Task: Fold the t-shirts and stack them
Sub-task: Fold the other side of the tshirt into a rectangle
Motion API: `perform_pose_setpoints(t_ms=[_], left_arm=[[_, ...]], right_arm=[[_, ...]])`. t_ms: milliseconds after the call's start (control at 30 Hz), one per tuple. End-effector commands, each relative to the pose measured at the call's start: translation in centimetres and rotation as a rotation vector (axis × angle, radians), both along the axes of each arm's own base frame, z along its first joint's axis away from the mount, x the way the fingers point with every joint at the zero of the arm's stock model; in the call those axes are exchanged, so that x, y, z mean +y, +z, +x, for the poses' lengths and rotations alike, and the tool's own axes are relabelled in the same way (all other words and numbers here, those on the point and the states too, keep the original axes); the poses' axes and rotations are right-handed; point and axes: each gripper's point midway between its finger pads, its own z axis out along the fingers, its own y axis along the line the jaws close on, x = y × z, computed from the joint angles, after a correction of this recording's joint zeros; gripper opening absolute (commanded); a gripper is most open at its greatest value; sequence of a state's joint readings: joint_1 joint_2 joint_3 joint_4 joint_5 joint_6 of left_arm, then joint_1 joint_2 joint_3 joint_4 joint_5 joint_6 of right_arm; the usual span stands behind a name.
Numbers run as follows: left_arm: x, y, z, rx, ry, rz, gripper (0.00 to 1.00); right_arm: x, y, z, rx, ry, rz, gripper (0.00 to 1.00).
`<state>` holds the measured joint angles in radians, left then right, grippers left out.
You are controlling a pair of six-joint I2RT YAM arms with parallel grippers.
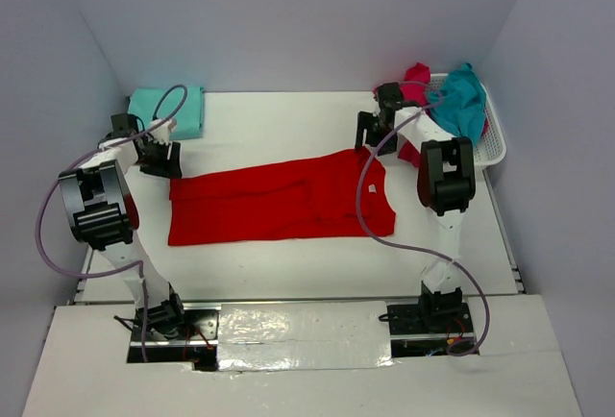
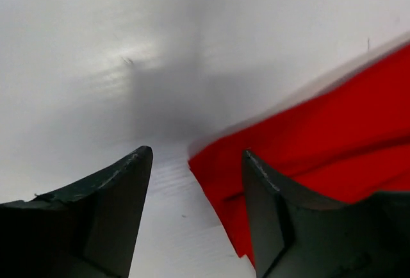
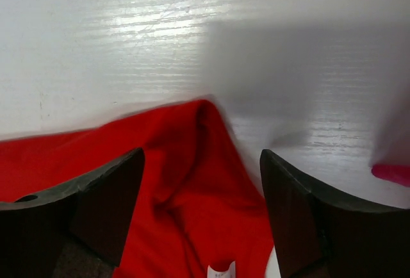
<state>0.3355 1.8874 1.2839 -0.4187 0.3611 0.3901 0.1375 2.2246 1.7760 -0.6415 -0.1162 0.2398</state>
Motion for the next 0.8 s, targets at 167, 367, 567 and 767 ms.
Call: perform_pose_setpoints(t_ms=[167,367,567,767], left_arm=[[-0.5,10.5,4.6,-0.303,-0.185,0.038,0.83],[-0.8,4.3,-0.1,0.079,-0.265,0.039,0.32],[-1.5,1.8,-2.6,0.184,-0.157,-0.055,0.65],[-2.2,-0.3,-3.7,0.259,-0.135,-0.095,0.62]], right_arm=[[0.5,11.0,-1.8,-0.187,0.05,0.046,0.82],[1.2,12.6,-6.6,-0.183,0.083,0.103,0.82],[0.8,11.6,-9.9,-0.153,0.075,0.077,0.82],[0.8,9.0,-13.3,-0.059,0.051,0.103,0.82]])
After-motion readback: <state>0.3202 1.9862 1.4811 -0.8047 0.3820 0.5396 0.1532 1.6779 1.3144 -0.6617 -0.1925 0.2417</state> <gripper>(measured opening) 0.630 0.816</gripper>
